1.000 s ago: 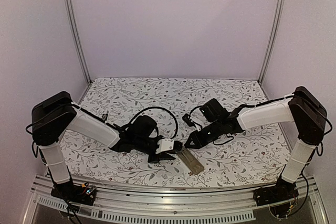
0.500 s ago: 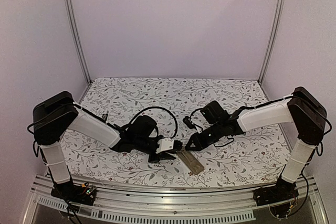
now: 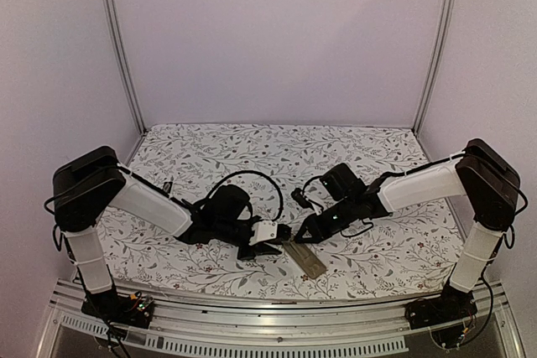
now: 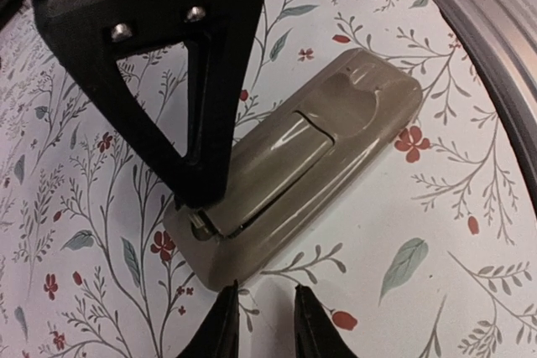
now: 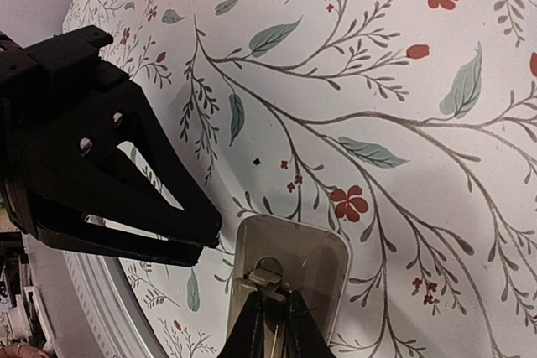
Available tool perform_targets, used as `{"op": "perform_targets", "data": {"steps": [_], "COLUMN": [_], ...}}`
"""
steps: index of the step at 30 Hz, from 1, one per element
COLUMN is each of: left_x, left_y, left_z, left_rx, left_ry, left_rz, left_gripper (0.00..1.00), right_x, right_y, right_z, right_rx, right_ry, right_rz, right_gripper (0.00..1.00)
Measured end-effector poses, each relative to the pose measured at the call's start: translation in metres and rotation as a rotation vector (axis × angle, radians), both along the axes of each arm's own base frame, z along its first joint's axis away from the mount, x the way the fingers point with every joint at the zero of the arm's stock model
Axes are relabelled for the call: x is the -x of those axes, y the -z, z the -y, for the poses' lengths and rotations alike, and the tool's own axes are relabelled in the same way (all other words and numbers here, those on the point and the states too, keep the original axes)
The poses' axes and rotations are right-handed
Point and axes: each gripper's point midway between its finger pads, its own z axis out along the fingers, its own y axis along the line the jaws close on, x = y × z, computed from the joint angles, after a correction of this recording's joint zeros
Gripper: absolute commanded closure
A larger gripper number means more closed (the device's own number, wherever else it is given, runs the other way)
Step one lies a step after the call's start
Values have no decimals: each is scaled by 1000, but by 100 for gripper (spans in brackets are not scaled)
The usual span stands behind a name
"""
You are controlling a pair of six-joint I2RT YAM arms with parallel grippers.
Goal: Load the batteries into the remote control
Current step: Press the battery cover on the remote control, then adjust the remote control at the center of the board.
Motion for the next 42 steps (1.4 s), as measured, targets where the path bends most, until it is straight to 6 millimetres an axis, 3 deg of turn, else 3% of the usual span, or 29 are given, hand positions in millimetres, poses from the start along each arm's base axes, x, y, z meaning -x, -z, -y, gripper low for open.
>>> {"op": "perform_targets", "data": {"steps": [23, 26, 28, 33, 37, 42], "left_x": [1, 3, 3, 2, -8, -28], "left_y": [3, 3, 4, -2, -15, -30], "left_z": [-1, -2, -3, -7, -8, -12], "left_rx": [-3, 0, 2, 22, 67, 115], "left_ry": [-2, -1, -4, -21, -66, -179], "left_rz": [-9, -26, -37, -74, -102, -150], "left_gripper": [77, 77, 77, 77, 71, 69], "right_x": [3, 1, -1, -6, -10, 8], "right_y": [0, -1, -2, -16, -32, -33], "right_z": [-1, 1, 3, 11, 19, 31], "right_rx": [5, 31, 45, 71, 71, 129], "right_ry": [-29, -32, -29, -9, 47, 127], "right_rz": [16, 28, 37, 91, 132, 170], "right_gripper": [87, 78, 67, 49, 45, 42]}}
